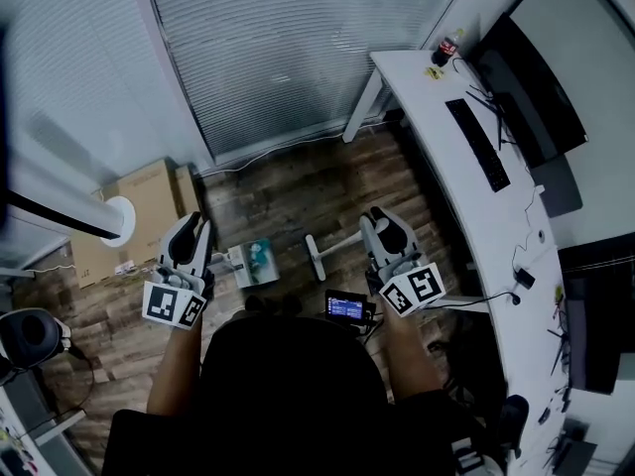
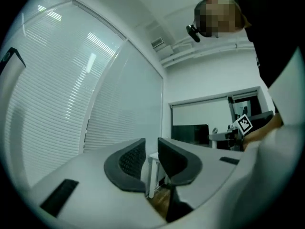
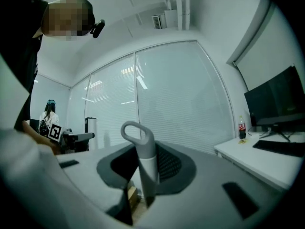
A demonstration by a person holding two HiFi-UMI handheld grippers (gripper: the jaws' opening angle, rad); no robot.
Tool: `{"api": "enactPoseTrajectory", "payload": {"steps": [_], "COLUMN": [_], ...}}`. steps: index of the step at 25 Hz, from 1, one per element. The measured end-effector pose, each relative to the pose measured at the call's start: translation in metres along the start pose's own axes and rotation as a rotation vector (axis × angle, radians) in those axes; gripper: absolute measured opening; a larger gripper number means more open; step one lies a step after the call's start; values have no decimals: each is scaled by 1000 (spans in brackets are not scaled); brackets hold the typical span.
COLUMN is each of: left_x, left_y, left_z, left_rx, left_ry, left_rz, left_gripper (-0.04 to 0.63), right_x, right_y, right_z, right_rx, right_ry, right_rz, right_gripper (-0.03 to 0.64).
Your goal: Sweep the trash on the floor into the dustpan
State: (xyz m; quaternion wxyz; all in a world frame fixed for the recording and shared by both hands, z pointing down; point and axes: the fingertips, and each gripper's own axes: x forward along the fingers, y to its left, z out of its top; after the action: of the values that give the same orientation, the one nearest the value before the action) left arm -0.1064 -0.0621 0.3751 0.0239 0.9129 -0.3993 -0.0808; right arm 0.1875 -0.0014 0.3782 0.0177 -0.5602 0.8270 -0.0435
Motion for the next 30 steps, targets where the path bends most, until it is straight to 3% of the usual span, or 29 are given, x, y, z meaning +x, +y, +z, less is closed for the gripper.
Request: {"api": "enactPoseTrajectory", "payload": {"steps": [6, 18, 30], "left_x": [-6, -1, -7], "left_y": [-24, -58, -61], "left_z": [-14, -39, -47], "left_rx": [-33, -58, -61], "left_ry": [3, 72, 110], "left_rz": [29, 16, 16], "left_gripper": [-3, -3, -5], "right_x": [-15, -35, -39], "right_y": [-9, -9, -16], "right_z": [-20, -50, -53], "right_rx": [5, 44, 44], "right_ry": [35, 54, 51], "right_rz": [9, 36, 18], "right_gripper": [86, 84, 86]}}
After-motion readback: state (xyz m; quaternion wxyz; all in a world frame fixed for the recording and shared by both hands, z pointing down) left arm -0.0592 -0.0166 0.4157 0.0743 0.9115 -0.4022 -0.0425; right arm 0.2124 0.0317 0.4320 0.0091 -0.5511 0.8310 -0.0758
